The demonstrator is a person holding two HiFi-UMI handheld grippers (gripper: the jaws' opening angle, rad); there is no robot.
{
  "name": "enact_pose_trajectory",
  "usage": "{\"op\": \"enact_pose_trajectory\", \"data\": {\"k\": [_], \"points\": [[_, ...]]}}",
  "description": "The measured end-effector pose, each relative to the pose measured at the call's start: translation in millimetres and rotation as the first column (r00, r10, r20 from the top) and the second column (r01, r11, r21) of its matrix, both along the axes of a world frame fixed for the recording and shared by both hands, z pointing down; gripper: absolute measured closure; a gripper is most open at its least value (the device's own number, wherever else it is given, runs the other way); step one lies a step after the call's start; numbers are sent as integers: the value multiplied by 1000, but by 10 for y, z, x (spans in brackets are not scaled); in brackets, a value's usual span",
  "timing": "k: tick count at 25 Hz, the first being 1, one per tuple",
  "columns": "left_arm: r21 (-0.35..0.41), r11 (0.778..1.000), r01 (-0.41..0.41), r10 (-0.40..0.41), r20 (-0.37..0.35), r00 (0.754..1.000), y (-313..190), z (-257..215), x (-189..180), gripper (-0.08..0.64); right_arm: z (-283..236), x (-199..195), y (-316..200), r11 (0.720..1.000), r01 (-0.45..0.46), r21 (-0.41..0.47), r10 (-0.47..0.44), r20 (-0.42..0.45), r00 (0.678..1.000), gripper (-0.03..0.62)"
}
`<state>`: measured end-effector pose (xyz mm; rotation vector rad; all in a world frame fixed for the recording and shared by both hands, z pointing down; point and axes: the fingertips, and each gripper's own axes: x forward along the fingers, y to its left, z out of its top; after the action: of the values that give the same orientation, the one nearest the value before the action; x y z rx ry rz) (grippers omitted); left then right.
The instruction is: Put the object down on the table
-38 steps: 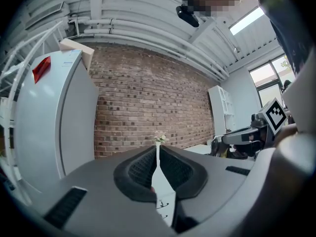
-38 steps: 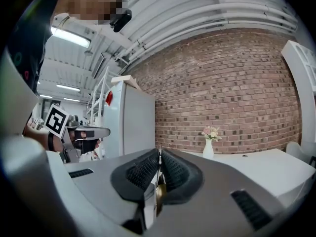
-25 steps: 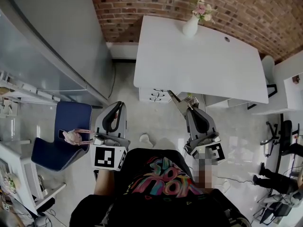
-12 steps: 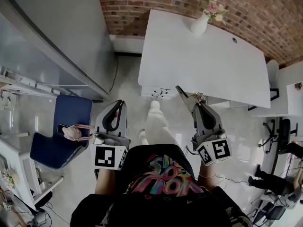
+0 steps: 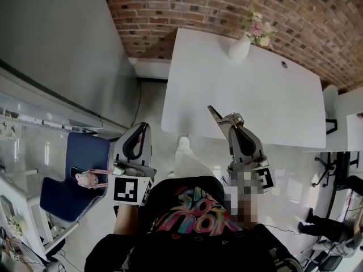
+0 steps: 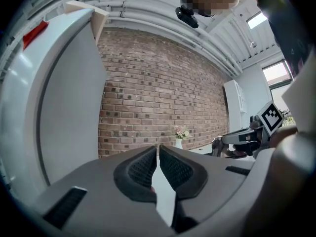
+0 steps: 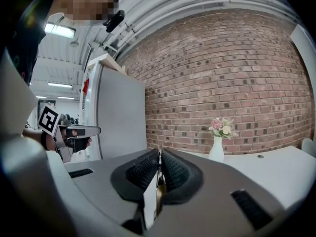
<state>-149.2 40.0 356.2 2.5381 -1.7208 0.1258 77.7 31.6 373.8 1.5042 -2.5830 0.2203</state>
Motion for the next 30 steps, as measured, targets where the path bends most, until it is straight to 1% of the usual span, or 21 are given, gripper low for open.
{"op": "enact_pose_trajectory", "data": {"k": [8, 15, 20, 23, 30], "points": [[33, 999, 8, -8, 9, 1000, -1070, -236, 290, 523, -228, 201, -1105, 999, 36, 33, -36, 8, 999, 557], [49, 999, 23, -24, 21, 999, -1765, -314, 484, 523, -284, 389, -1789, 998, 54, 42, -55, 25, 998, 557], [50, 999, 14, -16, 29, 999, -2016, -328, 551, 523, -300, 398, -2033, 997, 66, 42, -67, 29, 997, 557], [51, 999, 3, -4, 30, 1000, -2122, -339, 533, 523, -285, 370, -2103, 998, 52, 34, -54, 50, 997, 557], [47, 998, -39, 38, 34, 999, -2282, -383, 437, 523, -347, 288, -2171, 999, 11, 34, -13, 49, 999, 558]]}}
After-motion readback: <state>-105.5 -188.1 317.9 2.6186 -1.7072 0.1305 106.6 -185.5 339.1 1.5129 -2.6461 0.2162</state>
